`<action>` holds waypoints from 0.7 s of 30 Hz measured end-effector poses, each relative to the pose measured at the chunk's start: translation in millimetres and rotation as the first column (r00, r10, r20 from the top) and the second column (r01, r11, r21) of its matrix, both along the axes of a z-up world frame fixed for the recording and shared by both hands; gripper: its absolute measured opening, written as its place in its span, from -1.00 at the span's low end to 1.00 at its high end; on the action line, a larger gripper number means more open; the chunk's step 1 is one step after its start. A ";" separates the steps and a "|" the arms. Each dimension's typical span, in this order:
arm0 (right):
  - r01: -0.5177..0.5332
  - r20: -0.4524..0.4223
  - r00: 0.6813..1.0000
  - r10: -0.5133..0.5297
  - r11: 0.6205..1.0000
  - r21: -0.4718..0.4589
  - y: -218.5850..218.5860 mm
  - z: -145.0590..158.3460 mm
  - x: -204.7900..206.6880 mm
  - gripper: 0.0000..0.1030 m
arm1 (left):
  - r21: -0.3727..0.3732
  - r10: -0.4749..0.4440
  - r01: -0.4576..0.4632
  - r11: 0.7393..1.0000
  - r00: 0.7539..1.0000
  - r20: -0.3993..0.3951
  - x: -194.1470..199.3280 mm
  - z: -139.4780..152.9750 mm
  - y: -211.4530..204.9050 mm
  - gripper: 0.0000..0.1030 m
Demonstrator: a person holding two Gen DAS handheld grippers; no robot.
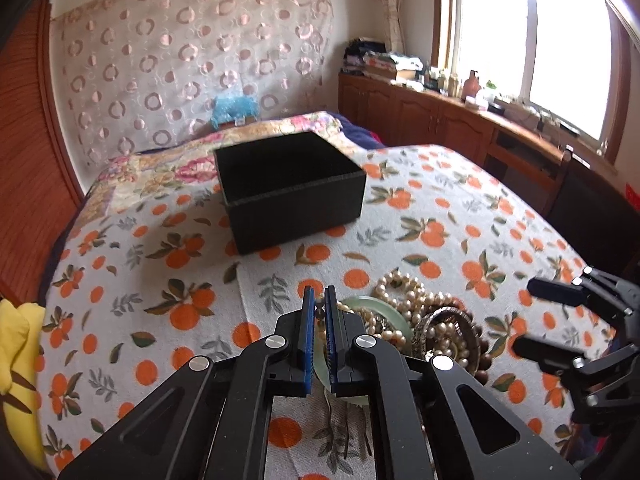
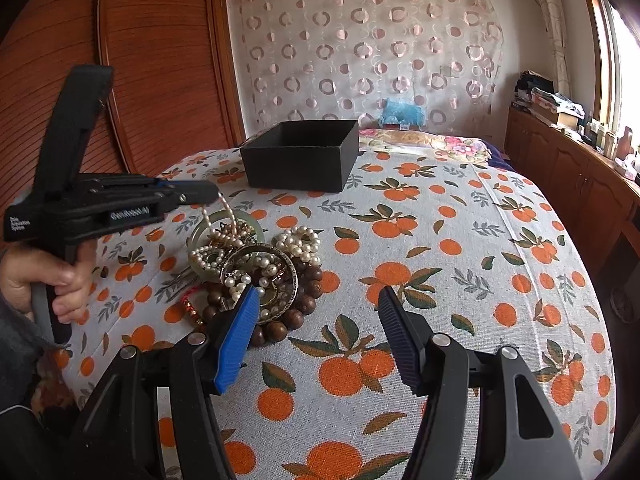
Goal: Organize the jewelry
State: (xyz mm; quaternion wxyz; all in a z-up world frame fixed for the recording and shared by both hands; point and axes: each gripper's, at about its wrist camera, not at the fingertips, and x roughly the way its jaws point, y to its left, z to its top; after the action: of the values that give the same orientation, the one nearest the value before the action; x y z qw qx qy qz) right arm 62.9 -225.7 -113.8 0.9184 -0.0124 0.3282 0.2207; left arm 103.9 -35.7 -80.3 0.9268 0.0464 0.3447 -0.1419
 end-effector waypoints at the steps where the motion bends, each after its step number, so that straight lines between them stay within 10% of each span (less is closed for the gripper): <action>1: -0.003 -0.002 1.000 0.003 1.000 0.000 0.2 -0.2 0.5 0.24 | -0.014 0.002 -0.001 1.000 1.000 0.011 -3.1 5.1 1.9 -0.92; 21: -0.160 -0.125 0.981 0.149 0.984 -0.082 35.1 -9.4 39.4 -0.73 | -0.094 -0.021 0.038 0.995 0.984 0.174 -46.7 77.3 3.9 -0.92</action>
State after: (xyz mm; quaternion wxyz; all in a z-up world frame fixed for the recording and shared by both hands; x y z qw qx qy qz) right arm 102.3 -190.6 -123.3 0.8759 -0.0670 0.3899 0.2762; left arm 57.2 -31.8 -3.0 0.9522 0.0186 0.2548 -0.1676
